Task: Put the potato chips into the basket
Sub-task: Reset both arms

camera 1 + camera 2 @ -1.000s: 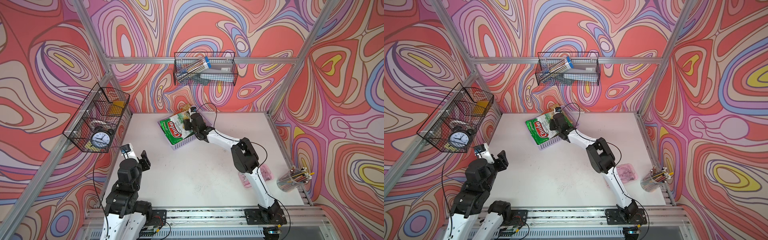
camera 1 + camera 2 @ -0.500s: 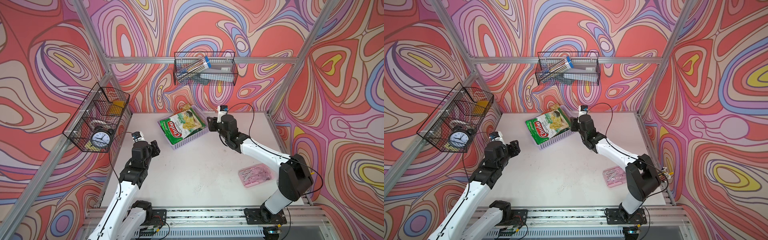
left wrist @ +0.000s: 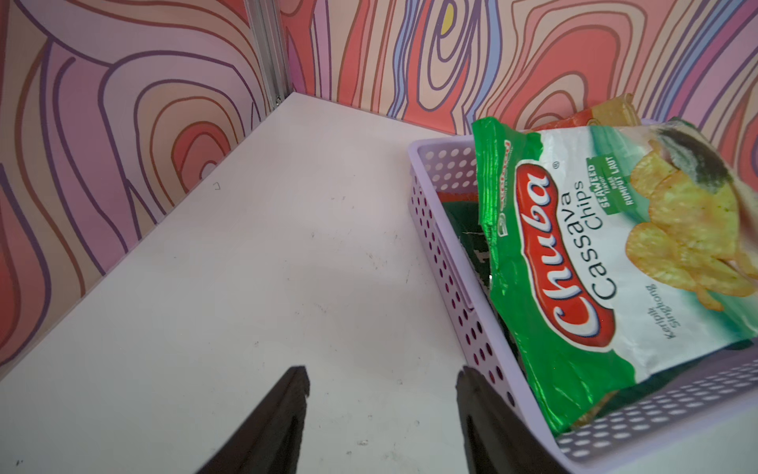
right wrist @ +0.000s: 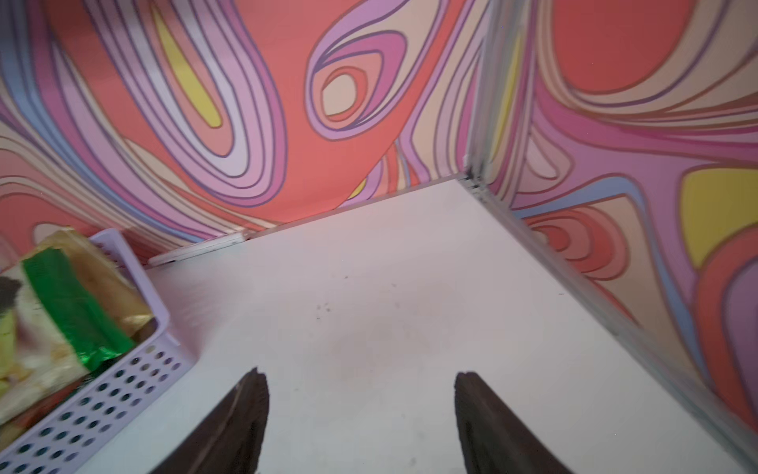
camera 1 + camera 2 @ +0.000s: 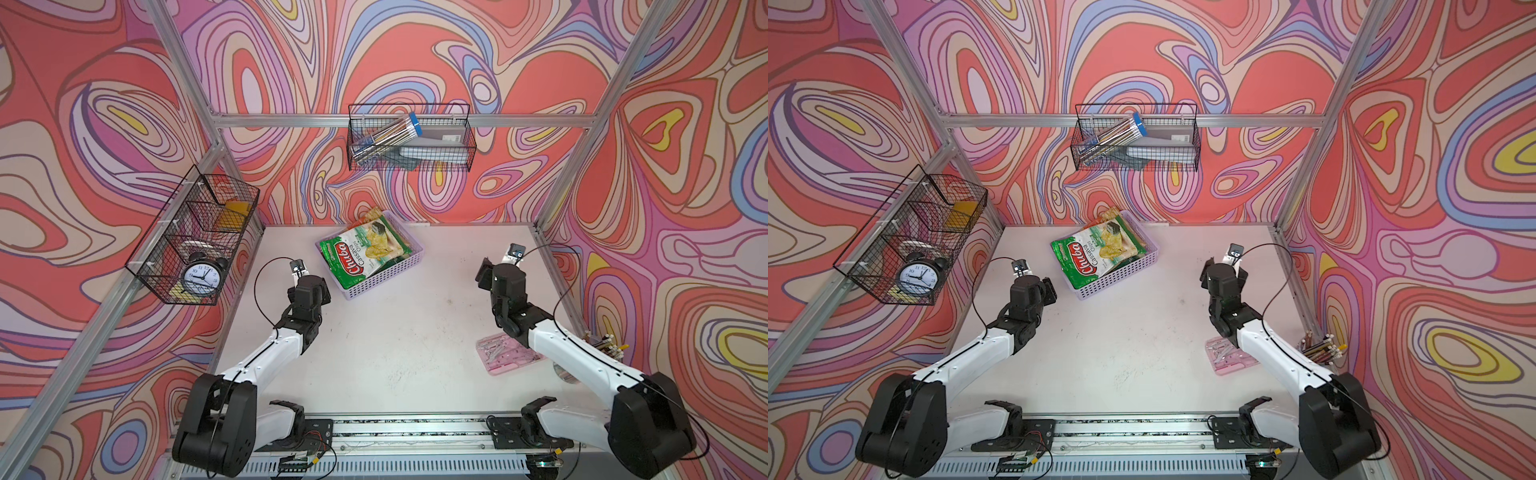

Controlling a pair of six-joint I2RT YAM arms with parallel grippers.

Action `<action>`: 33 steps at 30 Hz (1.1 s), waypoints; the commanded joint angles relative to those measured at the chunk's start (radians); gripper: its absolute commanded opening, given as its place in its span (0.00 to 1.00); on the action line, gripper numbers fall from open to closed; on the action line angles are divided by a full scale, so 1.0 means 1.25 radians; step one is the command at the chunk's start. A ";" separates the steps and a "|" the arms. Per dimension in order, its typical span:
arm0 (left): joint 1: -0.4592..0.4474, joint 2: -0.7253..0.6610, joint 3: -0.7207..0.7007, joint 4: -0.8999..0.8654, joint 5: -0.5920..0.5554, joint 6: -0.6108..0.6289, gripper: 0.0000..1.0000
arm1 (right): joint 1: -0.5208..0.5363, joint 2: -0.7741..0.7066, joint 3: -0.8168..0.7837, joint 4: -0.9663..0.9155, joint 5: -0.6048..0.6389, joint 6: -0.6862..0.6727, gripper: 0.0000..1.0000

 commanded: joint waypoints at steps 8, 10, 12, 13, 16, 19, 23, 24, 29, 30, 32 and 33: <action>0.026 0.121 0.022 0.227 -0.028 0.211 0.72 | -0.126 0.094 -0.183 0.282 0.151 -0.101 0.88; 0.039 0.138 0.032 0.237 0.005 0.242 0.73 | -0.146 0.137 -0.222 0.388 0.097 -0.120 0.88; 0.046 0.150 0.046 0.227 0.007 0.284 0.75 | -0.158 0.191 -0.242 0.485 0.037 -0.154 0.88; 0.050 0.153 0.049 0.219 0.001 0.309 0.76 | -0.160 0.209 -0.228 0.475 0.012 -0.169 0.88; 0.057 0.147 0.046 0.192 -0.007 0.356 0.79 | -0.168 0.252 -0.217 0.539 -0.081 -0.216 0.88; 0.064 0.120 0.018 0.203 0.065 0.373 0.80 | -0.183 0.279 -0.193 0.531 -0.215 -0.249 0.88; 0.066 0.083 -0.033 0.255 0.231 0.387 0.81 | -0.218 0.299 -0.175 0.530 -0.417 -0.260 0.88; 0.065 0.080 -0.042 0.276 0.267 0.388 0.81 | -0.224 0.314 -0.184 0.569 -0.443 -0.258 0.88; 0.074 0.113 -0.092 0.428 0.321 0.389 0.83 | -0.243 0.401 -0.239 0.743 -0.446 -0.231 0.91; 0.082 0.117 -0.096 0.444 0.323 0.385 0.83 | -0.245 0.414 -0.237 0.765 -0.424 -0.226 0.91; 0.111 0.139 -0.110 0.504 0.344 0.359 0.85 | -0.246 0.408 -0.212 0.700 -0.387 -0.208 0.92; 0.127 0.156 -0.120 0.545 0.341 0.337 0.87 | -0.245 0.417 -0.198 0.696 -0.359 -0.203 0.92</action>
